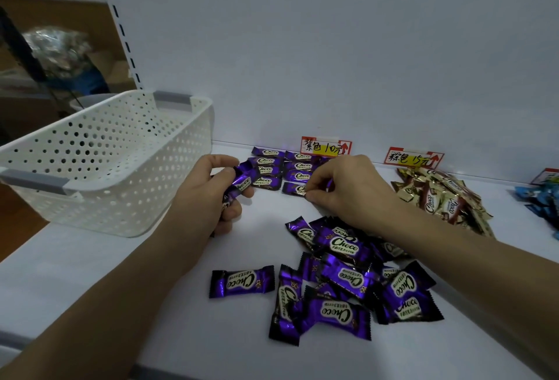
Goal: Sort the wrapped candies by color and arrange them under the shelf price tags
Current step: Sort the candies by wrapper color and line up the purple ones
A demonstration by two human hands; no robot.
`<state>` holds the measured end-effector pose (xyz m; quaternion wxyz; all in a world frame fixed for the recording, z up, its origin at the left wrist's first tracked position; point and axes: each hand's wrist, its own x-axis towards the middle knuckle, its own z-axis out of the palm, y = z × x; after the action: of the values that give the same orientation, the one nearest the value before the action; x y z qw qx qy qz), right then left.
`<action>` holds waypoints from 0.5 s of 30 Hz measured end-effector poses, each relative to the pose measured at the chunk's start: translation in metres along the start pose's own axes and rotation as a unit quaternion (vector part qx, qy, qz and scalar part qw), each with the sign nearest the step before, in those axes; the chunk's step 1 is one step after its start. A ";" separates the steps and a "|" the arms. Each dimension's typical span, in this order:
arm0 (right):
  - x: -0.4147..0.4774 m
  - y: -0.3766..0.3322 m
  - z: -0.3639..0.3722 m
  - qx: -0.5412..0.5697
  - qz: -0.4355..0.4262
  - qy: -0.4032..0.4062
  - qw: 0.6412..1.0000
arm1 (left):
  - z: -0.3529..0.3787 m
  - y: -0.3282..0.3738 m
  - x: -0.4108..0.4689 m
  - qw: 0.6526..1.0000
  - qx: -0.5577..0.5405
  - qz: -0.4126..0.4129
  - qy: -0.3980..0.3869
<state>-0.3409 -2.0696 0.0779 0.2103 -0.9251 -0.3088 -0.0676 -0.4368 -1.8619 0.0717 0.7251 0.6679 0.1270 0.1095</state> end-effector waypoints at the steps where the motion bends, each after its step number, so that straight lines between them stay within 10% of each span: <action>1: 0.001 -0.001 0.001 0.000 -0.001 0.003 1.000 | 0.000 0.000 0.000 1.000 0.005 0.003 -0.005; 15: 0.004 -0.005 -0.001 0.102 -0.005 0.079 0.992 | 0.002 0.002 -0.001 0.997 -0.019 -0.014 -0.070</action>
<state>-0.3406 -2.0646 0.0813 0.3274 -0.8888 -0.3012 -0.1100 -0.4371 -1.8641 0.0735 0.7464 0.6580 0.0834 0.0543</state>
